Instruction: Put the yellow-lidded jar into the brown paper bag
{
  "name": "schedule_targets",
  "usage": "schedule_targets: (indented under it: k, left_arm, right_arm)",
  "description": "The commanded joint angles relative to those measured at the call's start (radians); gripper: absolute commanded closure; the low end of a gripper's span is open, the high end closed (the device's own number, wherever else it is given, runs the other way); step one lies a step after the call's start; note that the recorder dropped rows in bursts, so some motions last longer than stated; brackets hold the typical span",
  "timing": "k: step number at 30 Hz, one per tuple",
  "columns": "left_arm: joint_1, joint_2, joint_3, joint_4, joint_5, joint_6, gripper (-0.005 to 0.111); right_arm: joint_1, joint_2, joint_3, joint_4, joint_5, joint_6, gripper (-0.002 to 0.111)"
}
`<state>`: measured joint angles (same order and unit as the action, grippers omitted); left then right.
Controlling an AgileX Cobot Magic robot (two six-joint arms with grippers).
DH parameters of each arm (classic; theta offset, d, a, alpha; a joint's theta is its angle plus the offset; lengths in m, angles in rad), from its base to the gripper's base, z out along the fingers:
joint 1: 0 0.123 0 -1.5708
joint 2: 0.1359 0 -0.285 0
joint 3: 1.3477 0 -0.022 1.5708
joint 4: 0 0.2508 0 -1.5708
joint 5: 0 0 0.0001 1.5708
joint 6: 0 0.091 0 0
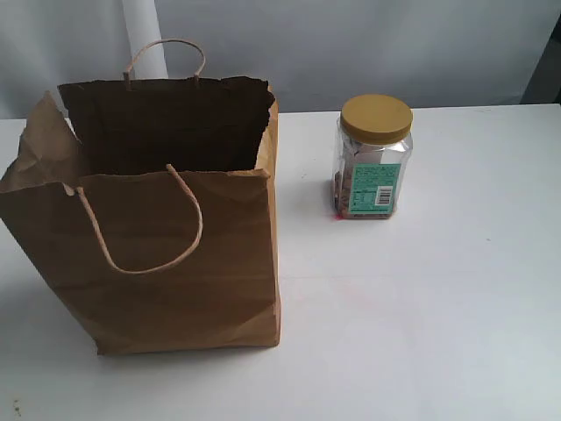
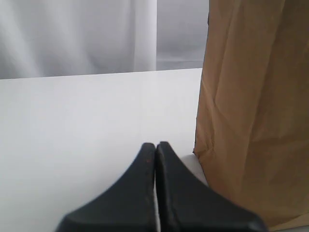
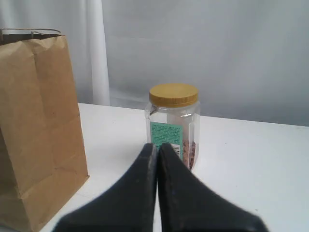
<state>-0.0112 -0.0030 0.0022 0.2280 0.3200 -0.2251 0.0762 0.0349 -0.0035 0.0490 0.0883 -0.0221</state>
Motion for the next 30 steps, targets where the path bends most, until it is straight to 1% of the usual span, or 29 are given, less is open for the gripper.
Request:
schedule_targets:
  k: [1,9,11,13,14,15,16,18,21,24,26,29,30]
  left_arm:
    - [-0.005,0.003,-0.002,-0.004,-0.009,-0.004,0.106]
    - [-0.005,0.003,-0.002,-0.004,-0.009,-0.004,0.106]
    - [-0.005,0.003,-0.002,-0.004,-0.009,-0.004,0.106]
    - [-0.005,0.003,-0.002,-0.004,-0.009,-0.004,0.106]
    - [-0.005,0.003,-0.002,-0.004,-0.009,-0.004,0.106]
    - [-0.005,0.003,-0.002,-0.004,-0.009,-0.004,0.106]
    - [-0.005,0.003,-0.002,-0.004,-0.009,-0.004,0.106]
    - [-0.005,0.003,-0.002,-0.004,-0.009,-0.004,0.106]
    - [-0.005,0.003,-0.002,-0.004,-0.009,-0.004,0.106]
    - [-0.005,0.003,-0.002,-0.004,-0.009,-0.004,0.106]
    - [-0.005,0.003,-0.002,-0.004,-0.009,-0.004,0.106]
    - [-0.005,0.003,-0.002,-0.004,-0.009,-0.004,0.106]
    - [-0.005,0.003,-0.002,-0.004,-0.009,-0.004,0.106]
  right_arm:
    - [-0.006,-0.006,0.004,-0.008,0.006,-0.004,0.108]
    - [-0.006,-0.006,0.004,-0.008,-0.012,-0.004,0.108]
    - [-0.006,-0.006,0.004,-0.008,-0.059,-0.004,0.108]
    - [-0.006,-0.006,0.004,0.031,-0.126,0.004,0.108]
    - [-0.006,-0.006,0.004,0.091,-0.183,0.004,0.108]
    - [-0.006,-0.006,0.004,0.109,-0.224,0.004,0.108]
    - [-0.006,-0.006,0.004,0.150,-0.348,0.004,0.108]
    - [-0.006,-0.006,-0.004,0.198,-0.375,-0.002,0.108]
    - [-0.006,0.013,-0.095,0.236,-0.241,-0.043,0.108]
    - [-0.006,0.093,-0.221,0.236,-0.112,-0.050,0.108]
    - [-0.006,0.174,-0.314,0.211,0.014,-0.053,0.108]
    - [-0.006,0.349,-0.471,0.119,0.307,-0.050,0.108]
    - [-0.006,0.409,-0.502,0.089,0.377,-0.046,0.108]
